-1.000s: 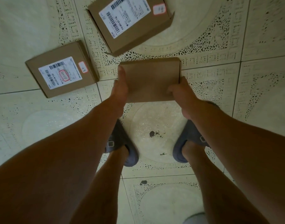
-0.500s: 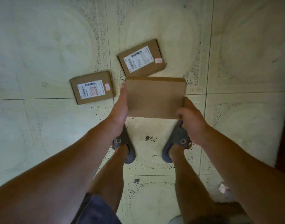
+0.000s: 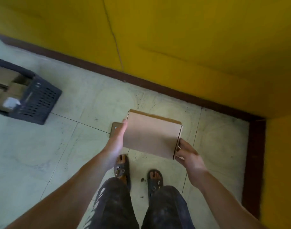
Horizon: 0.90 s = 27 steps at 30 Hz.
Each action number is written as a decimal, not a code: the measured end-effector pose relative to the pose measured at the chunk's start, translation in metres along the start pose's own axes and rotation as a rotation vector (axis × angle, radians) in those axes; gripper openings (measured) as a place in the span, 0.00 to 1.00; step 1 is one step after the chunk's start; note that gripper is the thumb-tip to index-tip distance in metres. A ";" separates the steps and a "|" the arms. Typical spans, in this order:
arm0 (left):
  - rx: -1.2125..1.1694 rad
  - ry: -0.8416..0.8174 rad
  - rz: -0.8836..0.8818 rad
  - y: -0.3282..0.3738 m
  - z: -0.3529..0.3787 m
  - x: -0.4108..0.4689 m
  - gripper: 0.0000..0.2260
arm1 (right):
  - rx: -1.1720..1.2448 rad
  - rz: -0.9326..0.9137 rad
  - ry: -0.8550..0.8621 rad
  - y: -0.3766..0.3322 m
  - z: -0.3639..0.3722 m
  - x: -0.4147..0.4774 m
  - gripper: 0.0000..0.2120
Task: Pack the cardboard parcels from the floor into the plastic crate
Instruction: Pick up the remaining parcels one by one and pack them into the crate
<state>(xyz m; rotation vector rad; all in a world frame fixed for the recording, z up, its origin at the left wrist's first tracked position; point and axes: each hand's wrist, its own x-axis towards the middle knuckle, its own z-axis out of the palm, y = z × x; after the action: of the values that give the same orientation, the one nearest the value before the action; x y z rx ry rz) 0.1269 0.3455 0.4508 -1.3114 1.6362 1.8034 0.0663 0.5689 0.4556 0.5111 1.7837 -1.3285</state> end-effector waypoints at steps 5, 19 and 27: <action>-0.094 0.157 0.187 0.012 -0.069 -0.076 0.22 | -0.104 -0.113 -0.090 -0.053 0.046 -0.048 0.25; -0.542 0.528 0.244 -0.051 -0.378 -0.175 0.15 | -0.353 -0.277 -0.394 -0.124 0.374 -0.138 0.15; -0.539 0.555 0.220 -0.060 -0.518 -0.155 0.22 | -0.392 -0.285 -0.426 -0.144 0.521 -0.142 0.16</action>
<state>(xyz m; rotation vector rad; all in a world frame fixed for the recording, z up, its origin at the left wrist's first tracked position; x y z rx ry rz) 0.4472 -0.0680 0.5992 -2.0896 1.6578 2.2585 0.2387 0.0586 0.6058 -0.2350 1.7271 -1.1220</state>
